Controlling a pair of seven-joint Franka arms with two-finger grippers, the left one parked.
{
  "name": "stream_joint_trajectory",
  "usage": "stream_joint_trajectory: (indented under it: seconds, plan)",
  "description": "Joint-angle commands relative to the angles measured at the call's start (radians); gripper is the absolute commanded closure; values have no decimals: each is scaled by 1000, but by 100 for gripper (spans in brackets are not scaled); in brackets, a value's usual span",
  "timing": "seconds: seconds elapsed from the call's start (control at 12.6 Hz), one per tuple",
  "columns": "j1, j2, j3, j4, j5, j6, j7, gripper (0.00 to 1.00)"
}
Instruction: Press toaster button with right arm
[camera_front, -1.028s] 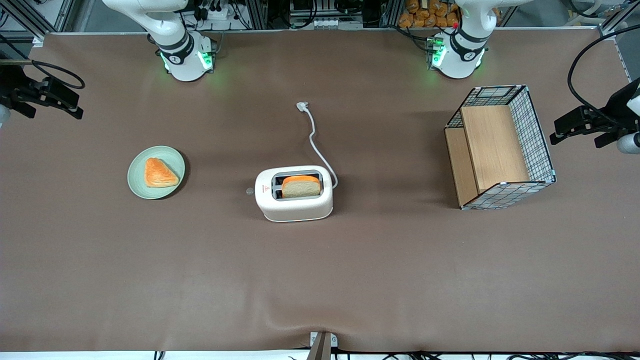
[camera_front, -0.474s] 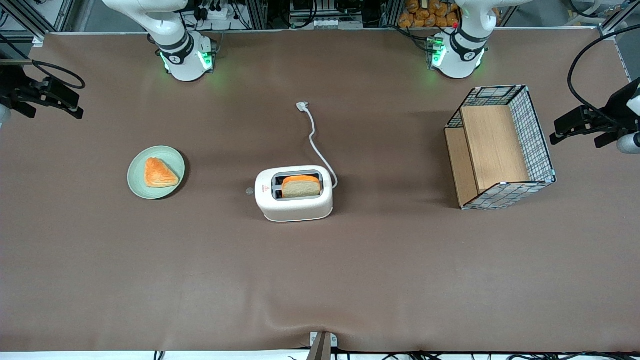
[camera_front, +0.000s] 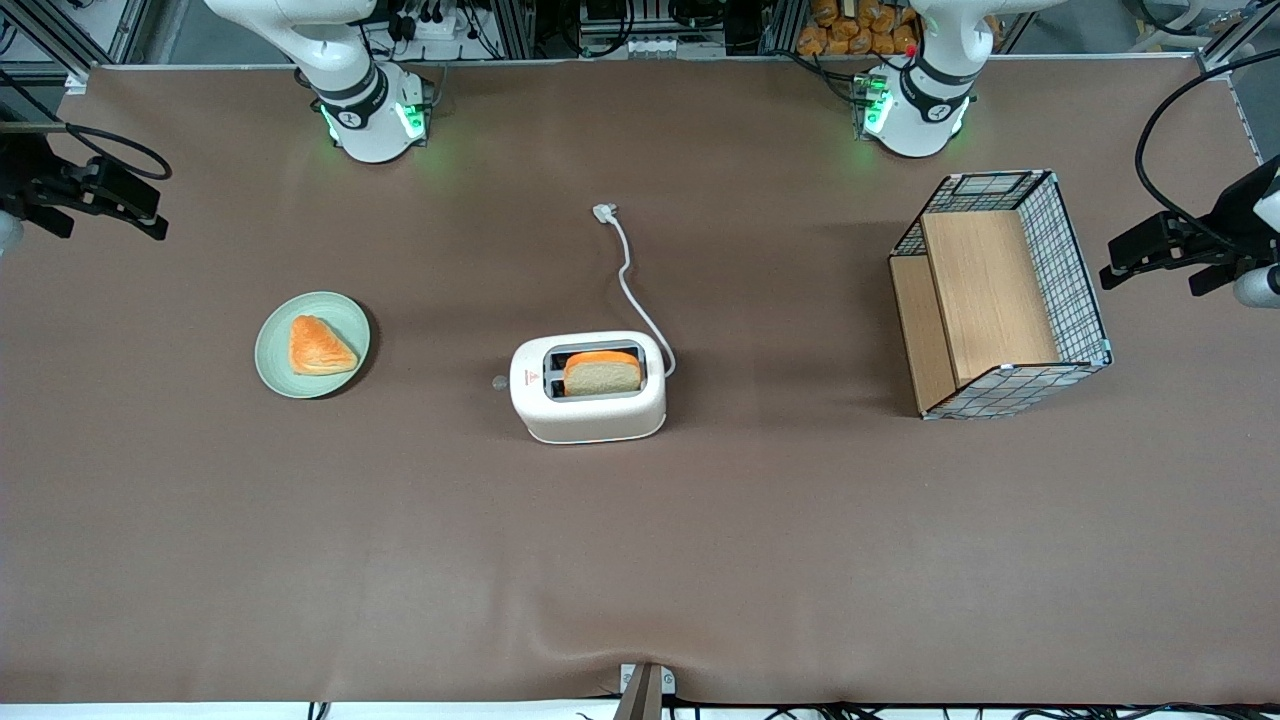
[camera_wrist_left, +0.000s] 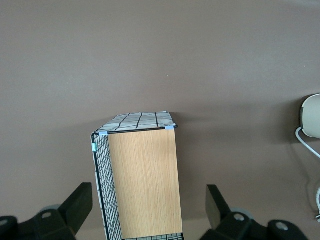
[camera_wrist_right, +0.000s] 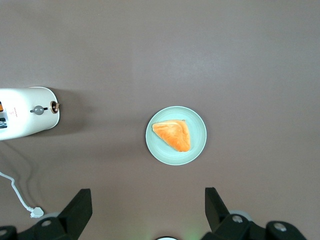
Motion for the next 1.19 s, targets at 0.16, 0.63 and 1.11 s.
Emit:
stream_joint_trajectory:
  seconds: [0.16,0.63,1.11]
  plan:
    - [-14,5,8,15,1,-5,9,0]
    - [-14,5,8,15,3,-5,9,0]
    - [-14,5,8,15,17,-4,11,0]
